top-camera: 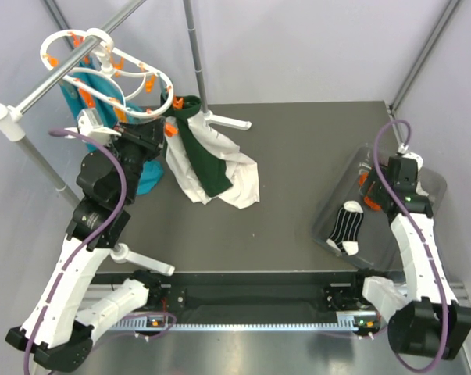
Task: Clip the socks to the hanger
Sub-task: Adjust the sock in the bin, then pick up the sock from the bin.
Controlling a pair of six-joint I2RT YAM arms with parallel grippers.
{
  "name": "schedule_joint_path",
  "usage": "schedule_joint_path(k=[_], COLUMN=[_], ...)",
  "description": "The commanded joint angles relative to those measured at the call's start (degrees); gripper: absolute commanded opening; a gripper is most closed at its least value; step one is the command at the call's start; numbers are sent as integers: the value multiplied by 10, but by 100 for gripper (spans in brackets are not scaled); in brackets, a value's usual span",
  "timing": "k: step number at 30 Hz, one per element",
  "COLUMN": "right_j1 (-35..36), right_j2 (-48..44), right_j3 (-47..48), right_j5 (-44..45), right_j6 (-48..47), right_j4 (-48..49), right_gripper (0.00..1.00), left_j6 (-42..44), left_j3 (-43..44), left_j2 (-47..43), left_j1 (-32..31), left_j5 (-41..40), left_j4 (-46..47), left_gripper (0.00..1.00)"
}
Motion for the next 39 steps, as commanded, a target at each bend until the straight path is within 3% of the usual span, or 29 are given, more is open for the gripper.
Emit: schedule_joint_path(k=[1,5,6,12,17,24,39], right_j1=[25,28,28,55,100,115,156], right_j2=[-38,-70,-71,-30,-53,-48,65], right_j3=[6,14,35,80,-20,-99,-120], right_j5=[-53,-146,-173,-76,-87,-149,-208], right_j6=[-214,-382,-471,-707,-857,-900,-905], right_j4=[56,69,35,-73,-100,-89,-50], right_gripper=[69,66,70,69,63,60,61], left_j6=[6,1,0,-26,-27,-29,-19], left_j3=[-21,-38,-46,-71,-69,-66,-59], left_j2=[-9,-19,-20,-23,-23,-13,-22], left_j1=[-3,-3,-3,-3,-3,-3,-3], left_j5=[29,35,42,68,71,81,64], left_j4=[-24,-13,-9,13,17,23,14], left_gripper=[0,0,0,0,0,0,0])
